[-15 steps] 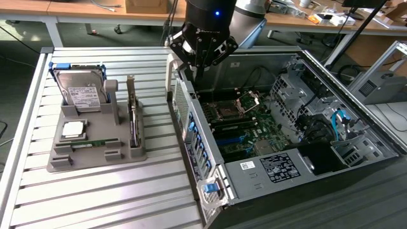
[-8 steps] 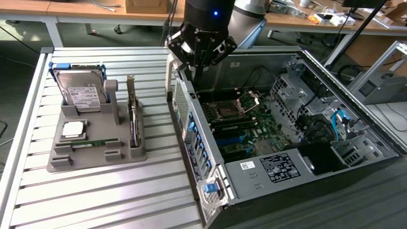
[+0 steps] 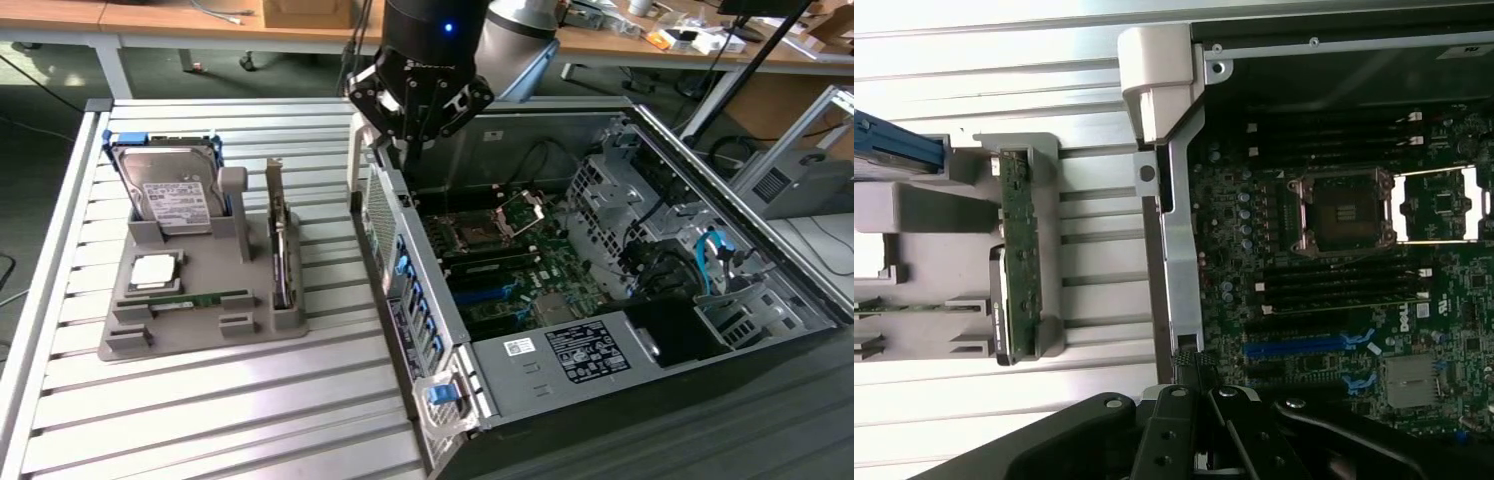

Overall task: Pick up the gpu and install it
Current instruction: 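Reach for the gpu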

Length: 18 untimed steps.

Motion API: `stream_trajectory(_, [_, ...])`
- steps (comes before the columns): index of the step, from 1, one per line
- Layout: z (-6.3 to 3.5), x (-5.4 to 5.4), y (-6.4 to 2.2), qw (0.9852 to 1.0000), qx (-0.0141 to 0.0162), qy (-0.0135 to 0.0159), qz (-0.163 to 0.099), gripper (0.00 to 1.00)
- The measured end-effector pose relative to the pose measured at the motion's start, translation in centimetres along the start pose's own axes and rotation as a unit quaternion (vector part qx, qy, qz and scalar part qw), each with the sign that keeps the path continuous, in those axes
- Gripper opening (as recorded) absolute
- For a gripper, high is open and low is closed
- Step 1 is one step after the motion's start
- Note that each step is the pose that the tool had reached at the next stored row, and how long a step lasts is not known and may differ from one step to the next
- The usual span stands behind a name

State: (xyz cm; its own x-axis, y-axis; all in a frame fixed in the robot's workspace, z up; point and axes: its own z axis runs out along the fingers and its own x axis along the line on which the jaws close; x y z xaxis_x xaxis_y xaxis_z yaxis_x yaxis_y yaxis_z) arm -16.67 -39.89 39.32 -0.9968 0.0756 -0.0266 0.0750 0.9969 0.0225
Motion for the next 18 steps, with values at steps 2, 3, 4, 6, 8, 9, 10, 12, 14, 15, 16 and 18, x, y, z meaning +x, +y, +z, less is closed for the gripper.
stream_trajectory(2, [0.0,0.06,0.0,1.0,0.0,0.0,0.0,0.11])
stream_trajectory(3, [0.0,0.08,-0.01,1.0,0.0,0.0,0.0,0.11])
stream_trajectory(4, [0.0,0.12,-0.01,1.0,0.0,0.0,0.0,0.11])
stream_trajectory(6, [-0.01,0.17,-0.01,1.0,0.0,0.0,0.0,0.11])
stream_trajectory(8, [-0.01,0.21,-0.02,1.0,0.0,0.0,0.0,0.11])
stream_trajectory(9, [-0.01,0.24,-0.02,1.0,0.0,0.0,0.0,0.11])
stream_trajectory(10, [-0.01,0.26,-0.02,1.0,0.0,0.0,0.0,0.11])
stream_trajectory(12, [-0.01,0.3,-0.02,1.0,0.0,0.0,0.0,0.11])
stream_trajectory(14, [-0.01,0.34,-0.03,1.0,0.0,0.0,0.0,0.11])
stream_trajectory(15, [-0.01,0.36,-0.03,1.0,0.0,0.0,0.0,0.11])
stream_trajectory(16, [-0.01,0.38,-0.03,1.0,0.0,0.0,0.0,0.11])
stream_trajectory(18, [-0.02,0.46,-0.04,1.0,0.0001,0.0,0.0,0.11])
